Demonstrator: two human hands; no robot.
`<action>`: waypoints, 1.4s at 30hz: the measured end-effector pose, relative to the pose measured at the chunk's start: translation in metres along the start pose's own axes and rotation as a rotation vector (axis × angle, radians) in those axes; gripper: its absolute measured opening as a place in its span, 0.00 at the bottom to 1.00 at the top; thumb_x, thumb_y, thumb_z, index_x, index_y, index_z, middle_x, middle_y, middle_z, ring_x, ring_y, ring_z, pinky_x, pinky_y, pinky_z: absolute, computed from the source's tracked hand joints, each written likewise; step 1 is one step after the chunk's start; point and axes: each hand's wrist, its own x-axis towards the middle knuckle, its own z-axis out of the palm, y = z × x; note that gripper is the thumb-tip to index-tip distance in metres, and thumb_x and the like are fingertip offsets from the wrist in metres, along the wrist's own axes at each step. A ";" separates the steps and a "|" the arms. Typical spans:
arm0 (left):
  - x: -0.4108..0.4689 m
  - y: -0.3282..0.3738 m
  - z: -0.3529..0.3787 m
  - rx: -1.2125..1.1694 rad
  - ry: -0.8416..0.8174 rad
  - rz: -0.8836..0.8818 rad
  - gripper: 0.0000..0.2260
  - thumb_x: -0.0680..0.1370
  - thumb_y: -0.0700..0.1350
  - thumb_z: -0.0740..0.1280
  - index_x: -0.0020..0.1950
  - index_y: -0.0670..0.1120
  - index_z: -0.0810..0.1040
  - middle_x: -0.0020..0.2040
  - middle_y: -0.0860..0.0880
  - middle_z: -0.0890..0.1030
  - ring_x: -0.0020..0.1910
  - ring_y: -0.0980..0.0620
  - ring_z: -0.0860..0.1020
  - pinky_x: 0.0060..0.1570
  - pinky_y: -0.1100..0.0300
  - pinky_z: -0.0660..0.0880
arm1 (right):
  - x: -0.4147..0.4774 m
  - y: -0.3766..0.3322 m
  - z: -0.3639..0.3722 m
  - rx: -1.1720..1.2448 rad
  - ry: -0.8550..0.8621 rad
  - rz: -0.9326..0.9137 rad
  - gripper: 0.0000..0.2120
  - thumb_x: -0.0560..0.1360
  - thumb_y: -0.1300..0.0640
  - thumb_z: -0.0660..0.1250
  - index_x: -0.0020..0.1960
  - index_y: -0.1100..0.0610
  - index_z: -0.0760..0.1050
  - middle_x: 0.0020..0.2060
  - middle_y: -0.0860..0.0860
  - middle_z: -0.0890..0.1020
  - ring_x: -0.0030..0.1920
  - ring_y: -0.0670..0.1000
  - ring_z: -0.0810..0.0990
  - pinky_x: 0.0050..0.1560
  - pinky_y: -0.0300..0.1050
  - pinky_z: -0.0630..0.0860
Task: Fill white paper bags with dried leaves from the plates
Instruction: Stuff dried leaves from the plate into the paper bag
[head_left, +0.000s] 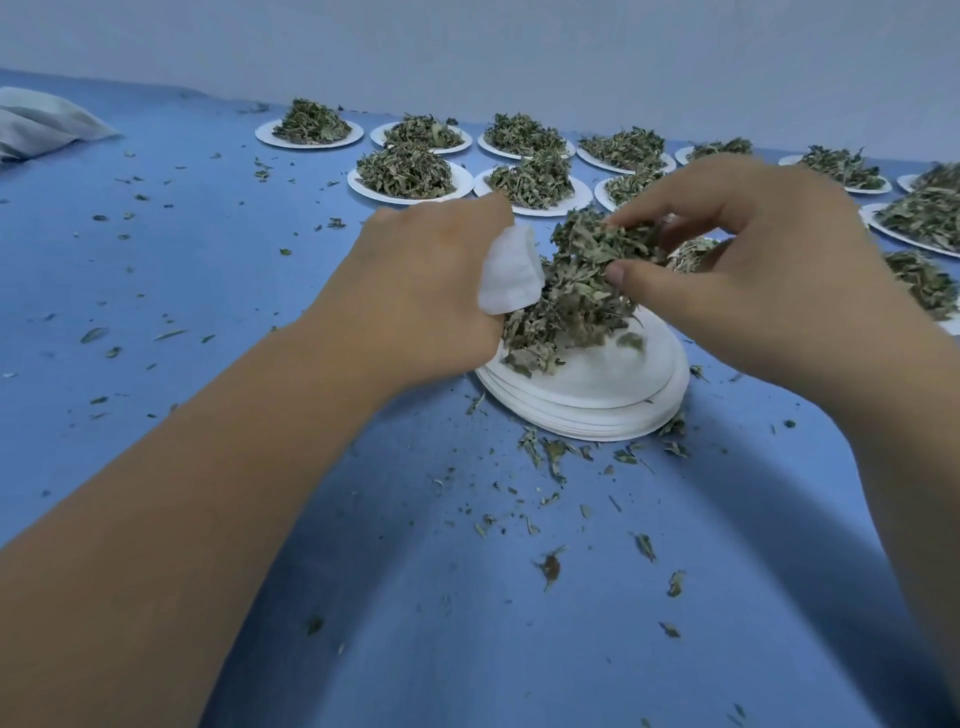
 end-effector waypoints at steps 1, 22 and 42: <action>0.000 0.001 0.000 0.010 -0.006 0.003 0.12 0.69 0.44 0.68 0.43 0.50 0.65 0.36 0.52 0.70 0.35 0.48 0.71 0.31 0.56 0.64 | -0.001 -0.002 0.002 0.004 0.009 -0.004 0.10 0.72 0.50 0.76 0.52 0.39 0.82 0.46 0.33 0.79 0.40 0.29 0.77 0.45 0.29 0.69; -0.001 0.018 -0.002 0.050 -0.047 0.063 0.12 0.68 0.43 0.69 0.41 0.53 0.67 0.30 0.55 0.67 0.31 0.56 0.65 0.33 0.59 0.55 | -0.006 -0.017 0.025 0.257 -0.142 -0.097 0.16 0.73 0.64 0.77 0.48 0.42 0.83 0.54 0.44 0.79 0.46 0.40 0.82 0.49 0.29 0.76; 0.004 0.017 -0.001 0.034 -0.007 0.000 0.09 0.64 0.53 0.64 0.39 0.53 0.66 0.32 0.52 0.70 0.36 0.45 0.71 0.32 0.55 0.66 | -0.003 0.002 0.025 0.361 -0.140 -0.114 0.14 0.72 0.48 0.76 0.57 0.44 0.80 0.56 0.38 0.81 0.58 0.41 0.79 0.55 0.44 0.75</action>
